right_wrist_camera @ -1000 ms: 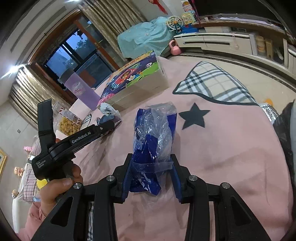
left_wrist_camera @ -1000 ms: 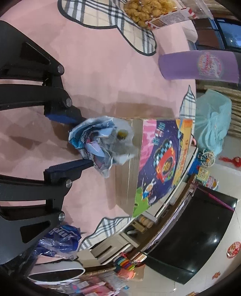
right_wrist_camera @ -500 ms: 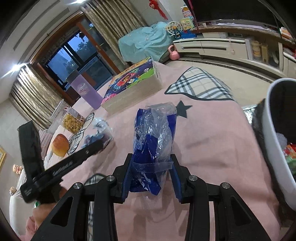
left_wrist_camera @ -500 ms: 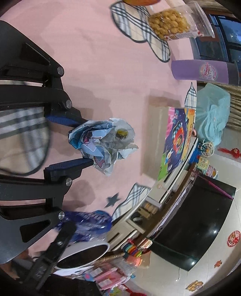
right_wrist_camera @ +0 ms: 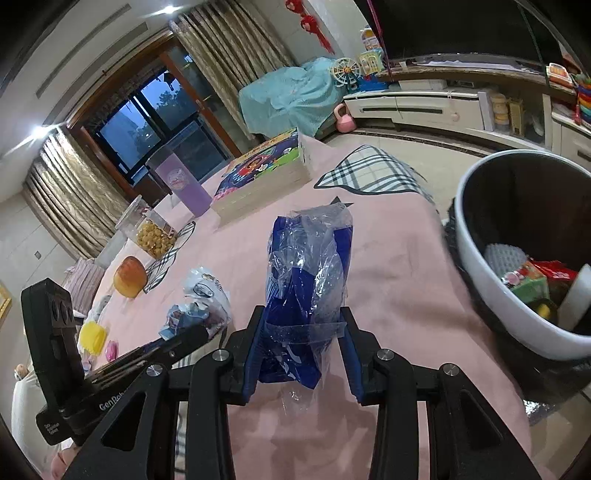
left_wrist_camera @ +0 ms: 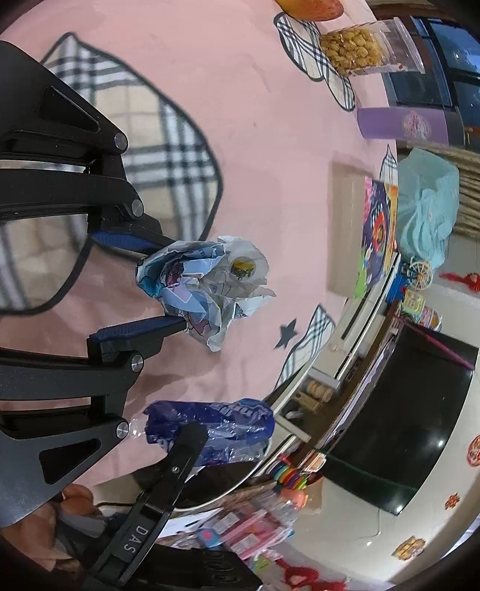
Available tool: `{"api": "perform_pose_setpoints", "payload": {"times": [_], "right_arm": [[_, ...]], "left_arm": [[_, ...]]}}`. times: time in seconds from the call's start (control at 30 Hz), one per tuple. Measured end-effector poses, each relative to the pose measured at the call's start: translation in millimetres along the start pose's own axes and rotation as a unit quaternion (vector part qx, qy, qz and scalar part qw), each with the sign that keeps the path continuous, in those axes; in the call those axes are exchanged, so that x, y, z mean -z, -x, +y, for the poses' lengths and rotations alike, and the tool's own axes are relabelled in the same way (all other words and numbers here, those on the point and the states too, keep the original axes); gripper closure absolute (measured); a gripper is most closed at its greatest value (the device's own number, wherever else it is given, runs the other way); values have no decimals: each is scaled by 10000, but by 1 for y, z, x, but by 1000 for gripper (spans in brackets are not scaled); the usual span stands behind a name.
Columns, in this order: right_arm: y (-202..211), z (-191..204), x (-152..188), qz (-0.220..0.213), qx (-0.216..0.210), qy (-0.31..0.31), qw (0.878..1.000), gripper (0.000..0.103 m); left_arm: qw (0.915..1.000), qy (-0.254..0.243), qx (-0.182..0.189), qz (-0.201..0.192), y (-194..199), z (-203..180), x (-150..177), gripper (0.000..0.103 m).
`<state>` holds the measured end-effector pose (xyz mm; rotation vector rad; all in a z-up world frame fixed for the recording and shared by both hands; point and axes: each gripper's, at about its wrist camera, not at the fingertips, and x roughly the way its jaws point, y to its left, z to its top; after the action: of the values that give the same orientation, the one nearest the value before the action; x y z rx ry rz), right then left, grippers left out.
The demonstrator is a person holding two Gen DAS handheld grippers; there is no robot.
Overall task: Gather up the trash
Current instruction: 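Carry the crumpled paper and blue plastic bag over the bin and lower them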
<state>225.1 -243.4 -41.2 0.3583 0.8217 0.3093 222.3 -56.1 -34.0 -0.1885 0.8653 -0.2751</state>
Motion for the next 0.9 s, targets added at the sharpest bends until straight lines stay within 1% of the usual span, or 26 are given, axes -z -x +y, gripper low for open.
{"api": "perform_pose_setpoints", "payload": {"times": [0.4,0.9], "right_arm": [[34,-17,9,-217,121,-83,9997,65],[65,-43,5,-499,245,-304,9980,65]], "left_arm": [[9989,-453,156,2,8,-46,8,72],[9954,-910,289,1,6,-93,6,72]]}}
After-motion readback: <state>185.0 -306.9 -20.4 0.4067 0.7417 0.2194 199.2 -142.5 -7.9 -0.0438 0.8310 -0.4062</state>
